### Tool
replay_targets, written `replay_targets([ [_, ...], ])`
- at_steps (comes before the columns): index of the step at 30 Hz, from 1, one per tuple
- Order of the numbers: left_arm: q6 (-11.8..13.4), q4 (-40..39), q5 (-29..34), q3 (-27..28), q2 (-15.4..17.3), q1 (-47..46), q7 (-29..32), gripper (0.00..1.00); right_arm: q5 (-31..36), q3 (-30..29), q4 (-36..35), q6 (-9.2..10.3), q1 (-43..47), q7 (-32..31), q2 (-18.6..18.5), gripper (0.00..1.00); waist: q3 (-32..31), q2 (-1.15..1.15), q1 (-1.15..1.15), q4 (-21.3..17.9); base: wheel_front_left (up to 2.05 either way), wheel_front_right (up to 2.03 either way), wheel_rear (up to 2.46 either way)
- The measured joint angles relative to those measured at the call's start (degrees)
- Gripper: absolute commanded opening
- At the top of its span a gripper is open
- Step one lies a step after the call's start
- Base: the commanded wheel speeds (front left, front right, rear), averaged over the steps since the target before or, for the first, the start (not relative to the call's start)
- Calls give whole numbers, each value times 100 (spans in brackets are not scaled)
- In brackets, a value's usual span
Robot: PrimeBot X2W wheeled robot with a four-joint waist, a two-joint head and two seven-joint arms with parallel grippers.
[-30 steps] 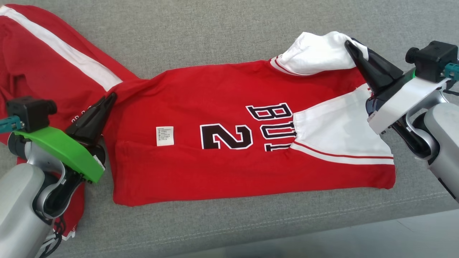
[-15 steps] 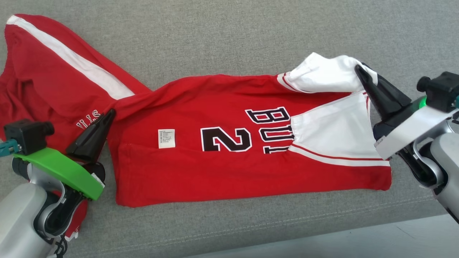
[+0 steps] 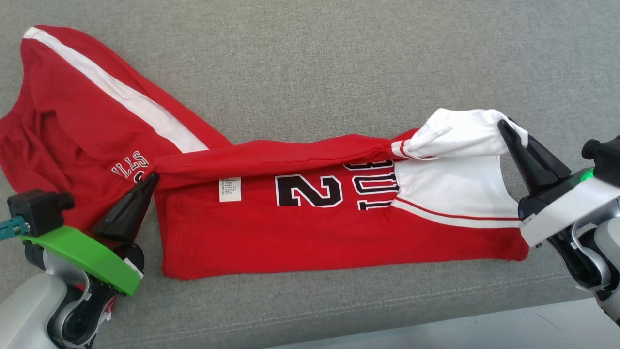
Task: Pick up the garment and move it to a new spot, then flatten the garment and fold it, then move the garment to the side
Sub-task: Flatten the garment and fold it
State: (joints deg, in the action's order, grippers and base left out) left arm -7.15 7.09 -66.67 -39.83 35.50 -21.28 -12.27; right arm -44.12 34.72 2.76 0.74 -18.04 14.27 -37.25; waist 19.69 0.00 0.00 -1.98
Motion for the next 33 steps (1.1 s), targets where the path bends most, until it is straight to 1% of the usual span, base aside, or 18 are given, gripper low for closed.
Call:
replay_targets([
  [1,0,-20,-7,0,3,30,-25,0,-26,-27,-35,35,64,1,-8,0,-5,0,0,1,0,0,0],
  [7,0,-166,-22,-45,49,211,-41,0,-56,-132,-177,53,370,7,-69,0,-32,0,0,-13,0,0,0],
  [8,0,-209,-22,-59,59,235,-42,0,-54,-151,-213,88,398,7,-71,0,-35,0,0,-15,0,0,0],
  [14,0,-311,-22,-159,146,359,-41,0,-19,-297,-407,87,580,8,-121,0,-51,0,0,-8,0,0,0],
  [20,0,-371,-83,-211,160,471,-41,0,83,-253,-442,74,905,8,-209,0,-53,0,0,11,0,0,0],
  [28,0,-396,-122,-270,204,526,-30,0,232,-132,-433,-23,1106,8,-238,0,-55,0,0,10,0,0,0],
  [29,0,-394,-123,-271,211,528,-30,0,272,-122,-433,-24,1116,8,-247,4,-56,0,0,10,0,0,0],
  [30,0,-393,-123,-271,220,531,-29,0,288,-121,-431,-26,1135,8,-248,14,-56,0,0,10,0,0,0],
  [32,0,-388,-143,-280,248,543,21,0,327,-96,-404,-69,1177,8,-258,30,-55,0,0,9,0,0,0],
  [33,0,-382,-160,-287,258,547,21,0,360,-86,-396,-71,1192,8,-259,30,-54,0,0,9,0,0,0],
])
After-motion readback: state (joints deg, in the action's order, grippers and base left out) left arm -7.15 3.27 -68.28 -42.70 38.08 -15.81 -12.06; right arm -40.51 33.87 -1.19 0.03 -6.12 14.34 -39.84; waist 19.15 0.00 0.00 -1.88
